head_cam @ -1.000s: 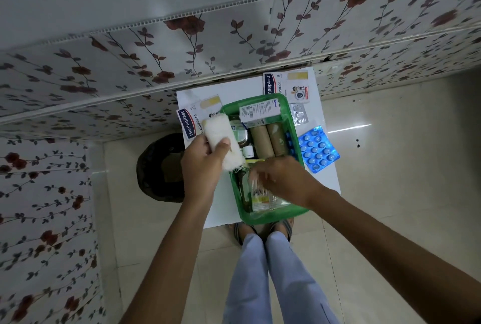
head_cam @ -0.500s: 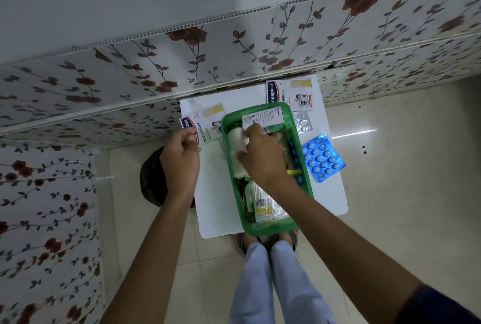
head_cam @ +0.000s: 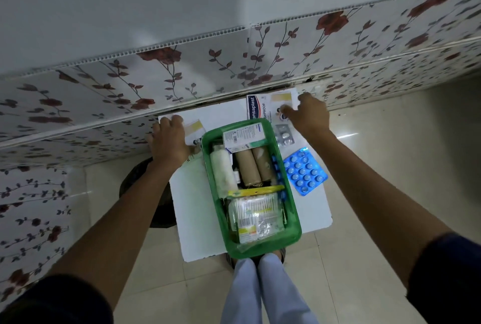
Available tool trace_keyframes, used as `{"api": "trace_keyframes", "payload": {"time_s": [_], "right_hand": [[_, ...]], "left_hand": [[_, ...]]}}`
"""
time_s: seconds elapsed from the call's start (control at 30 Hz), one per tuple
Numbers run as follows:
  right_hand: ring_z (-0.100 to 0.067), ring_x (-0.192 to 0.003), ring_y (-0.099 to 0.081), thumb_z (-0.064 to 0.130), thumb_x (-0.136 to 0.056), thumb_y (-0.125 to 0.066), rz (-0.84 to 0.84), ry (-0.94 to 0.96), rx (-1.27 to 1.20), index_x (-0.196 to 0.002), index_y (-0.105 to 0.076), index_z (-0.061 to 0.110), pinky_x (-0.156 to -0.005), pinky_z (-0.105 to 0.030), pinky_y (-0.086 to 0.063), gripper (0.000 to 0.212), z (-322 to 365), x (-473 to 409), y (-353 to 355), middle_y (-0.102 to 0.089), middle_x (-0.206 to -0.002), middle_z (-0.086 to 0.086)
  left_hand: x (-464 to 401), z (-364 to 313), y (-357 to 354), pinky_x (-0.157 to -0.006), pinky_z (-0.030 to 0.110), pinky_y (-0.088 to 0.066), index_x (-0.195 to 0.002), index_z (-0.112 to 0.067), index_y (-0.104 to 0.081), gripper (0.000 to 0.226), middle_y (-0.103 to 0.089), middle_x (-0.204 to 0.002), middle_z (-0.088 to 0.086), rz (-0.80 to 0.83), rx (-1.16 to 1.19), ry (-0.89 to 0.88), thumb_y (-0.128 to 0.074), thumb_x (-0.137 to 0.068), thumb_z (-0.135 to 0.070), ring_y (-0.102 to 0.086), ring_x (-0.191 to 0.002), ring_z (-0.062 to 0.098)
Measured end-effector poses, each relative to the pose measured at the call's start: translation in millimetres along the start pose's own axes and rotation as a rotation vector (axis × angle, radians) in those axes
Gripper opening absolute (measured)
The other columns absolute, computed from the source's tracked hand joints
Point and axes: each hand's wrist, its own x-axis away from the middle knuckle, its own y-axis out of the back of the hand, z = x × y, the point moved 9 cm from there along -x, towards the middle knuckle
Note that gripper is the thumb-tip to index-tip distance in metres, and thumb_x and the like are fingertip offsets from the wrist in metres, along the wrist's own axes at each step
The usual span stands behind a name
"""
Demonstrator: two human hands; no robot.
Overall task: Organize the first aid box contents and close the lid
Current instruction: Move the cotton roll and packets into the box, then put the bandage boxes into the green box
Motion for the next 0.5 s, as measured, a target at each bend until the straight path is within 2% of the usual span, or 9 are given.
{"api": "trace_keyframes", "payload": {"time_s": [0.07,0.17,0.23,0.33,0.4,0.5], "right_hand": [[-0.036,-0.113,-0.054,0.046,-0.079,-0.063,0.074,-0.038,0.057,-0.123,-0.044,-0.002,-0.09,-0.038,-0.044,0.067,4.6,-10.9,-19.7,-0.055,-0.123,-0.022],[-0.037,-0.116,-0.051,0.039,-0.074,-0.072,0.068,-0.069,0.039,-0.128,-0.035,0.0,-0.094,-0.042,-0.044,0.077,12.4,-17.6,-35.1,-0.044,-0.13,-0.021],[-0.038,-0.117,-0.05,0.031,-0.074,-0.074,0.059,-0.11,0.006,-0.13,-0.03,0.0,-0.095,-0.043,-0.043,0.077,11.7,-17.6,-43.2,-0.042,-0.132,-0.021],[-0.038,-0.117,-0.051,0.024,-0.075,-0.072,0.043,-0.148,-0.067,-0.127,-0.031,0.001,-0.095,-0.044,-0.044,0.07,6.1,-19.8,-46.5,-0.052,-0.127,-0.021],[-0.038,-0.12,-0.049,0.027,-0.075,-0.072,0.033,-0.164,-0.072,-0.125,-0.034,0.001,-0.097,-0.046,-0.043,0.068,2.1,-21.1,-45.0,-0.054,-0.127,-0.02],[-0.037,-0.124,-0.042,0.037,-0.073,-0.073,0.01,-0.129,-0.008,-0.128,-0.035,0.002,-0.099,-0.047,-0.041,0.076,5.4,-16.2,-40.8,-0.046,-0.132,-0.019]], "left_hand": [[-2.7,6.9,0.2,-0.091,0.047,-0.036,-0.118,-0.003,-0.049,0.066,-0.044,-0.124,0.026,0.001,0.04,0.026,-0.08,-0.064,-0.027,-0.037,-0.119,0.041],[0.5,8.0,8.2,-0.088,0.041,-0.039,-0.111,0.004,-0.056,0.053,-0.046,-0.118,0.027,-0.047,0.141,0.017,-0.076,-0.071,-0.026,-0.041,-0.114,0.041],[10.9,13.6,18.9,-0.082,0.038,-0.039,-0.107,0.005,-0.057,0.042,-0.05,-0.115,0.027,-0.118,0.236,0.04,-0.069,-0.078,-0.021,-0.047,-0.109,0.039],[33.0,24.9,37.2,-0.076,0.037,-0.043,-0.107,0.002,-0.057,0.027,-0.061,-0.107,0.026,-0.227,0.373,0.084,-0.057,-0.086,-0.014,-0.058,-0.096,0.038],[46.2,28.8,47.9,-0.075,0.038,-0.047,-0.108,0.001,-0.056,0.026,-0.064,-0.106,0.025,-0.271,0.442,0.111,-0.054,-0.088,-0.014,-0.061,-0.094,0.039],[61.6,28.0,60.7,-0.069,0.032,-0.041,-0.107,0.002,-0.056,0.025,-0.064,-0.107,0.024,-0.31,0.519,0.144,-0.052,-0.089,-0.014,-0.061,-0.093,0.037]]}}
